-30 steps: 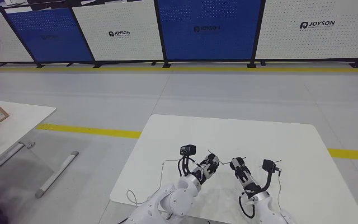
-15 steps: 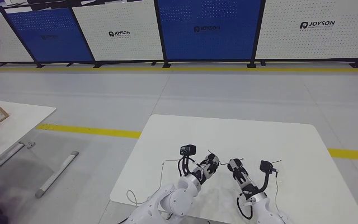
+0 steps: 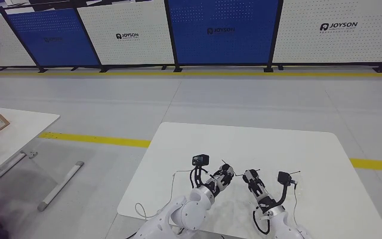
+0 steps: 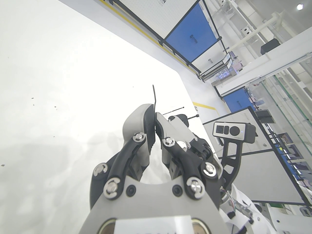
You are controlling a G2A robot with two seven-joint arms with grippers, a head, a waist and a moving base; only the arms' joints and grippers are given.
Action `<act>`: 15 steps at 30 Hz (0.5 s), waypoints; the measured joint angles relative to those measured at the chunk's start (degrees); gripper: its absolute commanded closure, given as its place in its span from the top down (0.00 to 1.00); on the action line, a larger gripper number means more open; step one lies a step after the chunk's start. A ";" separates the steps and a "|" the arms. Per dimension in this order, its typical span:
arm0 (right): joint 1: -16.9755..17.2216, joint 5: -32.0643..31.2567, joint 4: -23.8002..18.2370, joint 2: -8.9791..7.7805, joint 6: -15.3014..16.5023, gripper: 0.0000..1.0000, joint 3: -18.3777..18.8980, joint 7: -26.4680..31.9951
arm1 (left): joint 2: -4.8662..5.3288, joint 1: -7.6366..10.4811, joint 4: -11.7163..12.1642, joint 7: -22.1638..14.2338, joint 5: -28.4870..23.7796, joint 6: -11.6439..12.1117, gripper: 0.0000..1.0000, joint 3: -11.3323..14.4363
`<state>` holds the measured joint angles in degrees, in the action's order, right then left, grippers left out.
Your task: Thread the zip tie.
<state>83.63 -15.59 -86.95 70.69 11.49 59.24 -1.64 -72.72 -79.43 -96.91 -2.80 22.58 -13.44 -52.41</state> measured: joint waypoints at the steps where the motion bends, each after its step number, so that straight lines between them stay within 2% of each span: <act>1: 0.00 0.00 0.00 0.00 0.00 0.00 0.00 0.00 | -0.02 -0.05 0.06 0.12 -0.11 0.13 0.00 0.00; 7: -0.09 1.04 0.23 0.16 0.51 0.00 0.27 0.79 | -0.40 -0.16 0.45 1.14 -3.06 1.76 0.00 -0.28; 15: -0.76 4.70 1.78 0.79 4.31 0.00 0.49 1.02 | -0.68 -0.60 0.12 1.48 -7.21 3.47 0.00 -1.35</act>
<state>82.87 -10.89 -85.16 71.48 15.80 59.73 -0.62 -73.40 -80.03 -96.80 -1.33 15.37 -9.97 -53.76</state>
